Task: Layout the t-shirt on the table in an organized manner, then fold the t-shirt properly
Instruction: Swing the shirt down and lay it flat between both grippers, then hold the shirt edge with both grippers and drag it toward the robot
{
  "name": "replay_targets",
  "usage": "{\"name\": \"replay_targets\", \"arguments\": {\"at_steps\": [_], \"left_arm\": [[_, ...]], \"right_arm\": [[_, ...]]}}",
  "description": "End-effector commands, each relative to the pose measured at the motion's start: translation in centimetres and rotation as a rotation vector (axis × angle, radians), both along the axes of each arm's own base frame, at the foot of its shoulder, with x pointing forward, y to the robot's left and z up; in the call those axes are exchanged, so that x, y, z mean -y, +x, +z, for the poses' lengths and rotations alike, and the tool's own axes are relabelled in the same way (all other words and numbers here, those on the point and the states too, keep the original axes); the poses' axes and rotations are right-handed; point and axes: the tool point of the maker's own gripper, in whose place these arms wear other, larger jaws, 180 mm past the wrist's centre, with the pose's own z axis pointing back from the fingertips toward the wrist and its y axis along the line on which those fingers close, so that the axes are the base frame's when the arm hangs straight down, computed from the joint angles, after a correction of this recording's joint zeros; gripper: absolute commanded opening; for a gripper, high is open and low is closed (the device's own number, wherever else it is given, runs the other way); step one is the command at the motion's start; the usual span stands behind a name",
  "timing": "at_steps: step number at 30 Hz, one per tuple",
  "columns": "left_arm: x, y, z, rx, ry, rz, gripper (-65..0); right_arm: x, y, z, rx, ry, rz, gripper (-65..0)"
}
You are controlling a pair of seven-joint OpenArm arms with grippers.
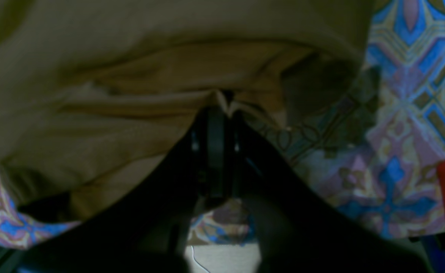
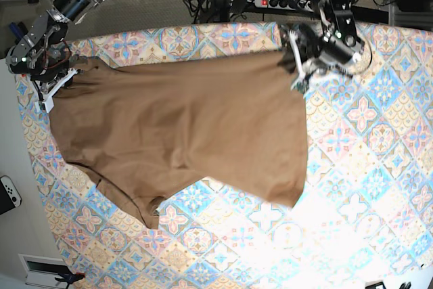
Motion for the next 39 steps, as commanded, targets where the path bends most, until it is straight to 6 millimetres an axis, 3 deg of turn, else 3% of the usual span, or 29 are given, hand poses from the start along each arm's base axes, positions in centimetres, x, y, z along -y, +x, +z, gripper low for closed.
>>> {"name": "replay_targets", "arguments": {"at_steps": [1, 6, 11, 23, 30, 36, 39], "left_arm": [[-0.2, -0.1, 0.3, 0.012, 0.006, 0.000, -65.0], [-0.2, -3.0, -0.8, -0.061, 0.006, 0.000, -65.0], [-0.1, -2.8, -0.7, -0.056, 0.004, -0.002, -65.0], [0.3, 2.9, 1.8, 0.092, -0.009, -0.005, -65.0], [0.2, 4.7, 2.8, 0.140, -0.004, -0.004, -65.0], [0.1, 6.9, 4.0, 0.194, 0.001, -0.002, -65.0], [0.0, 7.5, 3.6, 0.184, -0.004, 0.005, -65.0]], "right_arm": [[0.6, -0.5, 0.1, -0.032, -0.025, 0.006, -65.0], [1.3, -1.2, 0.1, -0.036, -0.024, -0.029, -65.0], [1.3, -1.3, 0.1, -0.036, -0.023, -0.035, -65.0], [1.3, -1.3, 0.1, -0.035, -0.024, -0.032, -65.0], [1.2, -1.0, 0.2, -0.032, -0.024, -0.026, -65.0], [-0.8, 0.4, -0.1, -0.041, -0.026, 0.068, -65.0], [-1.4, 0.9, -0.2, -0.042, -0.027, 0.096, -65.0]]}}
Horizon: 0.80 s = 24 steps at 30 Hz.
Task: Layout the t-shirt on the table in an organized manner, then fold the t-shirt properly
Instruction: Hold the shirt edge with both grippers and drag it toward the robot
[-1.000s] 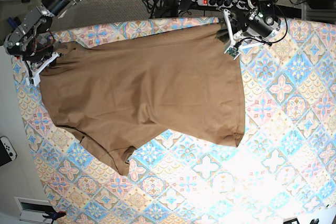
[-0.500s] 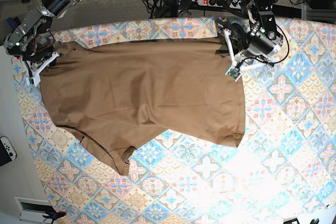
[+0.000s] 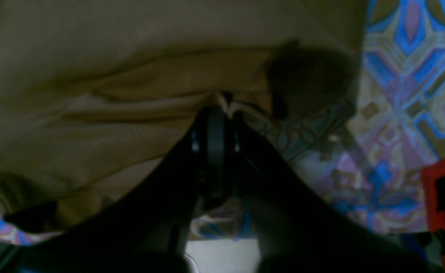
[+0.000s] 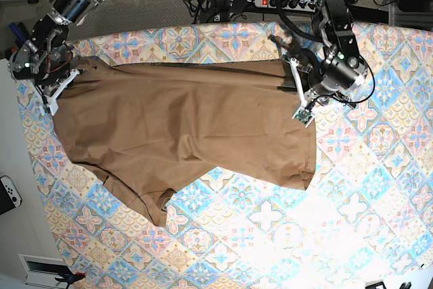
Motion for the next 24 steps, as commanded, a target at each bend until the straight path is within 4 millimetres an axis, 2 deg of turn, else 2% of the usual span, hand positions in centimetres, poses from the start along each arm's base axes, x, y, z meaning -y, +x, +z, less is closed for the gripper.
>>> {"name": "replay_targets", "arguments": {"at_steps": [1, 3, 7, 11, 16, 24], "left_arm": [[-0.2, 0.7, 0.3, 0.017, 0.002, 0.008, -65.0], [-0.5, 0.9, -0.3, -0.005, 0.010, 0.015, -65.0], [-1.1, 1.0, -1.3, -0.044, 0.033, 0.029, -65.0], [-1.7, 0.8, -1.6, -0.060, 0.065, 0.040, -65.0], [-1.9, 0.8, -1.6, -0.058, 0.071, 0.042, -65.0], [-2.2, 0.6, -1.7, -0.066, 0.090, 0.048, -65.0]], "right_arm": [[-0.5, 0.7, 0.2, 0.017, 0.012, 0.017, -65.0], [-0.5, 1.6, 0.7, 0.037, 0.010, 0.017, -65.0], [-0.4, 2.0, 1.1, 0.051, 0.004, 0.019, -65.0], [0.0, 3.0, 3.2, 0.105, -0.051, 0.034, -65.0], [-0.9, 4.7, 5.9, 0.164, -0.121, 0.107, -65.0], [-0.6, 5.9, 10.2, 0.273, -0.227, 0.131, -65.0]]}}
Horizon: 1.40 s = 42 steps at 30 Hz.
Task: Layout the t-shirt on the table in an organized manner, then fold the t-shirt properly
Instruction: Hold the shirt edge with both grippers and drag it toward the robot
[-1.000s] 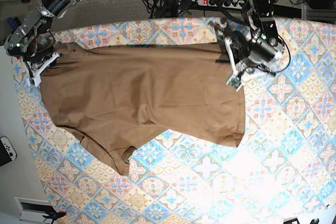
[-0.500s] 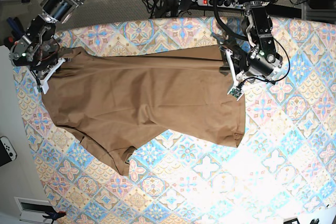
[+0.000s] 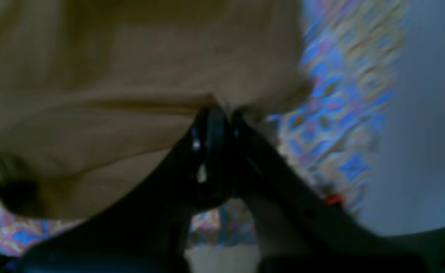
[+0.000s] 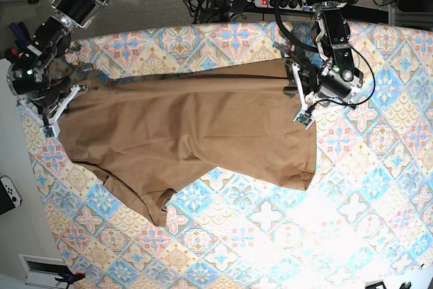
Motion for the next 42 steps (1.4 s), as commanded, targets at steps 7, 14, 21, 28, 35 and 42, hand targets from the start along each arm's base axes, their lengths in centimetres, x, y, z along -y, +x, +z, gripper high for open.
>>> {"name": "replay_targets", "arguments": {"at_steps": [7, 14, 21, 28, 35, 42], "left_arm": [[-1.0, 0.6, 0.8, 0.024, 0.053, 0.016, -65.0], [-1.4, 1.0, 1.1, 0.024, 0.111, 0.047, -65.0], [-2.5, 0.1, 1.0, -0.014, 0.219, 0.096, -65.0], [-3.4, 0.4, 1.4, -0.005, 0.269, 0.111, -65.0], [-4.2, 1.3, 2.5, 0.020, 0.311, 0.128, -65.0], [-4.3, 1.7, 2.8, 0.029, 0.316, 0.131, -65.0]], "right_arm": [[0.5, 0.8, 1.3, 0.039, -0.023, 0.007, -65.0], [-2.2, 4.9, 1.8, 0.083, 0.016, 0.098, -65.0], [-2.6, 5.4, 0.3, 0.065, 0.065, 0.103, -65.0], [-3.1, 5.9, -1.4, 0.074, 0.130, 0.105, -65.0], [-3.7, 6.4, -2.9, 0.098, 0.193, 0.104, -65.0], [-3.9, 5.7, -5.1, 0.050, 0.245, 0.086, -65.0]]}}
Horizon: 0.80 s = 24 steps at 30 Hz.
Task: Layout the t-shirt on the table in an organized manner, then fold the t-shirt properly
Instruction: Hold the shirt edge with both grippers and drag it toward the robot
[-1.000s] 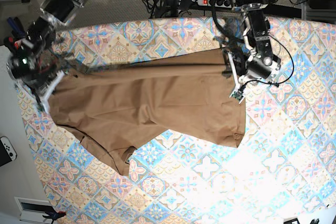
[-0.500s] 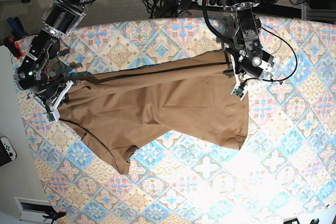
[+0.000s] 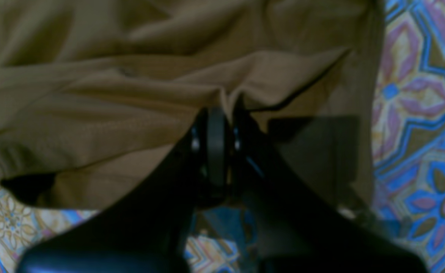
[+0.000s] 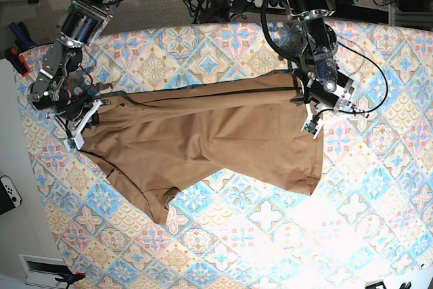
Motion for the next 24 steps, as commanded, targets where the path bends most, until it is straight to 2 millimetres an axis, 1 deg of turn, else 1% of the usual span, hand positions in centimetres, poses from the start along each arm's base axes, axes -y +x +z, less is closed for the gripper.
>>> {"name": "replay_targets", "arguments": {"at_steps": [1, 3, 5, 8, 14, 16, 18, 20, 22, 24], "left_arm": [[-0.5, 0.5, 0.9, 0.025, 0.023, 0.010, -65.0], [-0.5, 0.6, 1.3, 0.036, 0.025, 0.012, -65.0], [-0.5, 1.0, 2.1, 0.062, 0.026, 0.016, -65.0], [0.2, 1.3, 3.0, 0.099, 0.011, 0.020, -65.0], [0.3, 1.7, 3.2, 0.119, 0.003, 0.015, -65.0], [0.6, 2.2, 3.4, 0.148, -0.010, -0.002, -65.0], [0.9, 2.5, 2.9, 0.160, -0.028, -0.016, -65.0], [0.7, 2.7, 1.9, 0.154, -0.052, -0.008, -65.0], [0.5, 2.8, 0.7, 0.150, -0.085, 0.006, -65.0], [0.7, 3.1, 0.4, 0.177, -0.122, 0.024, -65.0]], "right_arm": [[0.7, 1.4, 1.7, 0.065, -0.011, -0.003, -65.0], [0.7, 1.6, 1.9, 0.083, -0.009, -0.003, -65.0], [0.7, 1.7, 2.0, 0.089, -0.008, -0.003, -65.0], [0.7, 1.7, 2.0, 0.089, -0.008, -0.003, -65.0], [0.7, 1.7, 2.0, 0.089, -0.008, -0.003, -65.0], [0.7, 1.7, 2.0, 0.089, -0.007, -0.003, -65.0], [0.7, 1.7, 2.0, 0.089, -0.007, -0.003, -65.0], [0.6, 1.6, 1.8, 0.083, -0.002, -0.004, -65.0], [0.5, 1.2, 0.7, 0.054, 0.017, -0.008, -65.0], [0.2, 0.6, -0.6, 0.015, 0.045, -0.014, -65.0]]}}
